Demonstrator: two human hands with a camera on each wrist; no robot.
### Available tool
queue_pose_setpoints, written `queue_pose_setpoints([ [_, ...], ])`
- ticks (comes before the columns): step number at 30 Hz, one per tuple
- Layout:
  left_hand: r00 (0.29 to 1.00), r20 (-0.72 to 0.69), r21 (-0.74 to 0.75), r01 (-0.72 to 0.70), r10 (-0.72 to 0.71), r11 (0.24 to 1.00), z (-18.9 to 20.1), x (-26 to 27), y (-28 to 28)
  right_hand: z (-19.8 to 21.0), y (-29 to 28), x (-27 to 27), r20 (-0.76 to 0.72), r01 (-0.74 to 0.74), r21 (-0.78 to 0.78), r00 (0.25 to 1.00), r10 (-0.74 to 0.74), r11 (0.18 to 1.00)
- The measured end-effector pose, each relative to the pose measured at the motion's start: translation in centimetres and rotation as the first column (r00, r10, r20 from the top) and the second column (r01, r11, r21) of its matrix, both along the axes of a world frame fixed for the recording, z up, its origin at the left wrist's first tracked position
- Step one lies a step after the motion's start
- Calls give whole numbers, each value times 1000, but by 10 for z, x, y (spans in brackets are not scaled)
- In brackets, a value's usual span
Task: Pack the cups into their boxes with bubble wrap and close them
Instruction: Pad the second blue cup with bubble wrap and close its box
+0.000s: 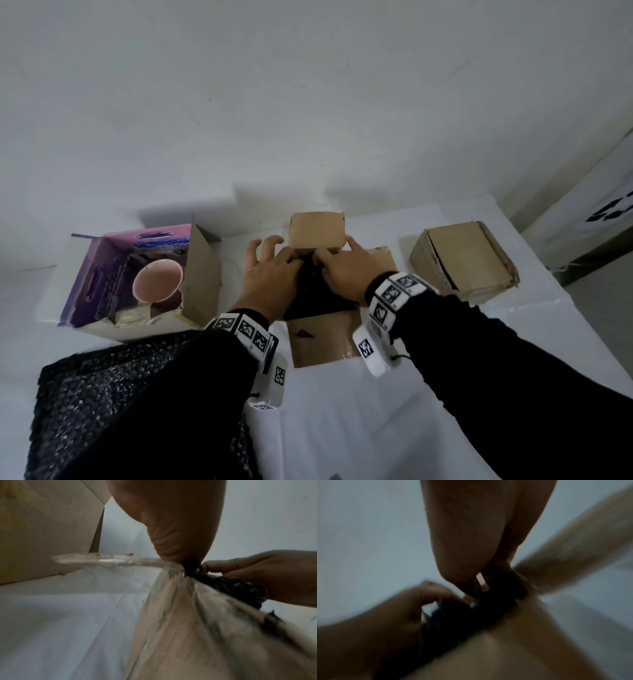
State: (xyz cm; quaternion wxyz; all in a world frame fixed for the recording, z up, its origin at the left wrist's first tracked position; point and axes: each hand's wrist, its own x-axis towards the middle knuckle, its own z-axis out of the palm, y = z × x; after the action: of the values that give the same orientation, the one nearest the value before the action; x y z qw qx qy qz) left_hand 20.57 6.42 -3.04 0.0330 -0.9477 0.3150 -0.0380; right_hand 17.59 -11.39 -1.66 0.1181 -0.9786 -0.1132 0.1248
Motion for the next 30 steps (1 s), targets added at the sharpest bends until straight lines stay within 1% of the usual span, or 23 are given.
queue_pose_setpoints([
  [1, 1000, -30, -47, -8, 7, 999, 1, 1, 3, 5, -4, 5, -116, 60, 95, 992, -49, 994],
  [2, 995, -95, -83, -18, 10, 996, 3, 2, 6, 10, -7, 9, -230, 130, 189, 970, -84, 973],
  [3, 987, -161, -96, -11, -5, 995, 4, 3, 10, 14, -11, 12, -308, 175, 259, 947, -90, 950],
  [4, 978, -207, -80, 17, -33, 997, 6, 5, 15, 15, -13, 14, -337, 179, 281, 938, -78, 943],
  [5, 968, -244, -35, 48, -55, 998, 9, 6, 19, 15, -14, 14, -333, 152, 261, 941, -59, 953],
  [7, 957, -284, 53, 82, -63, 995, 11, 6, 24, 11, -11, 10, -262, 69, 130, 964, -33, 989],
  [10, 944, -330, 82, 41, -12, 996, 13, 2, 20, 2, -1, -1, -106, -19, -34, 994, 15, 999],
  [12, 950, -311, 131, 12, 29, 991, 16, -2, 11, -5, 2, -8, -29, -40, -114, 999, 37, 993],
  [14, 961, -270, 202, -8, 64, 979, 20, -5, 0, -11, 5, -10, 7, -40, -175, 999, 42, 984],
  [16, 964, -247, 257, -28, 93, 966, 22, -5, -9, -13, 8, -9, 19, -36, -210, 999, 40, 977],
  [18, 967, -232, 293, -34, 105, 955, 24, -5, -13, -9, 10, -6, -4, -35, -223, 999, 35, 974],
  [20, 976, -201, 302, -25, 89, 953, 27, -6, -13, 2, 11, -7, -73, -50, -204, 997, 36, 978],
  [21, 981, -179, 282, -21, 74, 959, 28, -5, -11, 8, 10, -7, -76, -57, -196, 996, 42, 979],
  [22, 984, -169, 256, -13, 58, 967, 29, -5, -7, 14, 8, -6, -44, -56, -190, 998, 49, 980],
  [23, 981, -189, 232, -2, 47, 973, 31, -3, -2, 18, 4, -6, 4, -39, -196, 999, 40, 980],
  [24, 974, -224, 214, 9, 40, 977, 33, -1, 3, 20, 0, -6, 37, -13, -221, 999, 21, 975],
  [25, 966, -254, 210, 16, 38, 978, 36, 0, 7, 20, -3, -7, 40, 1, -260, 999, 10, 966],
  [26, 965, -261, 222, 25, 35, 975, 38, 0, 9, 20, -4, -9, 22, -1, -307, 1000, 8, 952],
  [28, 975, -220, 288, 35, 31, 957, 42, -2, 3, 13, -3, -12, -2, -20, -381, 1000, 21, 924],
  [30, 985, -167, 366, 35, 29, 930, 42, -7, -9, 6, 1, -15, 14, -7, -401, 1000, 14, 916],
])
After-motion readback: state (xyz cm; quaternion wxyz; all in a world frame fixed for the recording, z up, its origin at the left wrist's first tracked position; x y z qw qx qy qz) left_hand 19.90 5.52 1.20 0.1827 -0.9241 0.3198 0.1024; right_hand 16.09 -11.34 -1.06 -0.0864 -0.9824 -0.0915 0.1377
